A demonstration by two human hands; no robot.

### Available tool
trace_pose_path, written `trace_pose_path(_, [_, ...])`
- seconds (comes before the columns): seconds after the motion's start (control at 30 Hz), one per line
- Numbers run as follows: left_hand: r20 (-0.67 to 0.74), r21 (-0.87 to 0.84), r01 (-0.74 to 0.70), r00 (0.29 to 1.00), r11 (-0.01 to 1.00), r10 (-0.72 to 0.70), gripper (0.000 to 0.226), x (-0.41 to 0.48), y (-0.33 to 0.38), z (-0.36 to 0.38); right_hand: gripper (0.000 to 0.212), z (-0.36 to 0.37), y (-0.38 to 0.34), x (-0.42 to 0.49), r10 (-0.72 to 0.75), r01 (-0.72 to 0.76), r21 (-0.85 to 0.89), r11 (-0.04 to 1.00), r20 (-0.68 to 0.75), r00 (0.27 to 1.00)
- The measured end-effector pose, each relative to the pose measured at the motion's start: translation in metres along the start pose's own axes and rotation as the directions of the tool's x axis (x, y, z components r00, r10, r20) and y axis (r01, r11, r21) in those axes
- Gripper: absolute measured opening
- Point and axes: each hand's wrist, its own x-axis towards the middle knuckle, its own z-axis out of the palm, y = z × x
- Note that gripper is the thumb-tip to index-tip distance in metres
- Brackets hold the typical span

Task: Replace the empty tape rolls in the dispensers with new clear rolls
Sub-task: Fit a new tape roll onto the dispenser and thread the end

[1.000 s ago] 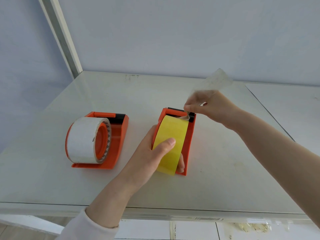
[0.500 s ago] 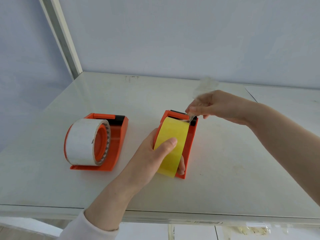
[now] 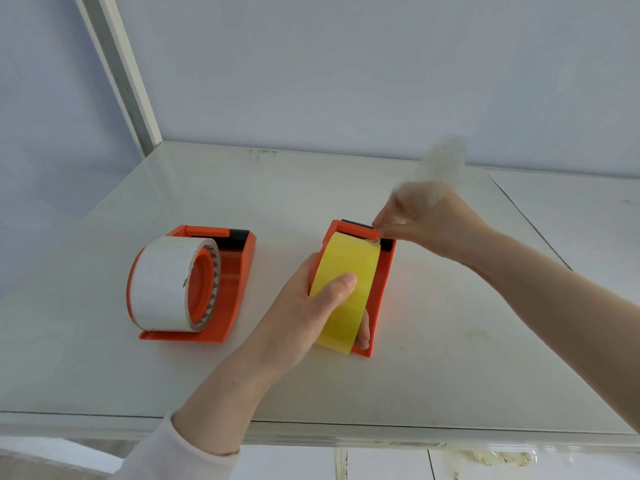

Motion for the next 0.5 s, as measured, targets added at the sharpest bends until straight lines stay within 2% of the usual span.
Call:
trace_pose_path(0.13, [0.003, 0.022, 0.017, 1.0, 1.0, -0.017, 0.04, 0.001, -0.003, -0.003, 0.006, 0.004, -0.004, 0.002, 0.14, -0.14, 0.063, 0.988, 0.002, 0.99])
trace_pose_path(0.23, [0.0, 0.034, 0.022, 1.0, 0.999, -0.022, 0.037, 0.002, -0.004, -0.005, 0.009, 0.008, -0.007, 0.01, 0.124, -0.121, 0.085, 0.989, -0.032, 0.992])
trace_pose_path(0.3, [-0.012, 0.042, 0.026, 1.0, 0.999, -0.025, 0.038, 0.001, -0.004, -0.005, 0.015, 0.01, -0.008, 0.016, 0.126, -0.126, 0.094, 0.988, 0.003, 0.992])
trace_pose_path(0.37, [-0.01, 0.032, 0.018, 1.0, 0.999, -0.018, 0.039, -0.001, -0.003, -0.003, 0.017, 0.007, -0.01, 0.019, 0.173, -0.192, 0.182, 0.964, 0.118, 0.978])
trace_pose_path(0.43, [-0.003, 0.011, 0.0, 1.0, 1.0, 0.0, 0.039, -0.004, -0.001, 0.0, 0.017, -0.004, -0.009, 0.022, 0.23, -0.322, 0.267, 0.908, 0.324, 0.918])
trace_pose_path(0.5, [-0.007, -0.006, -0.01, 1.0, 1.0, 0.01, 0.039, -0.006, -0.001, 0.001, 0.019, -0.017, -0.007, 0.027, 0.235, -0.419, 0.333, 0.845, 0.473, 0.849])
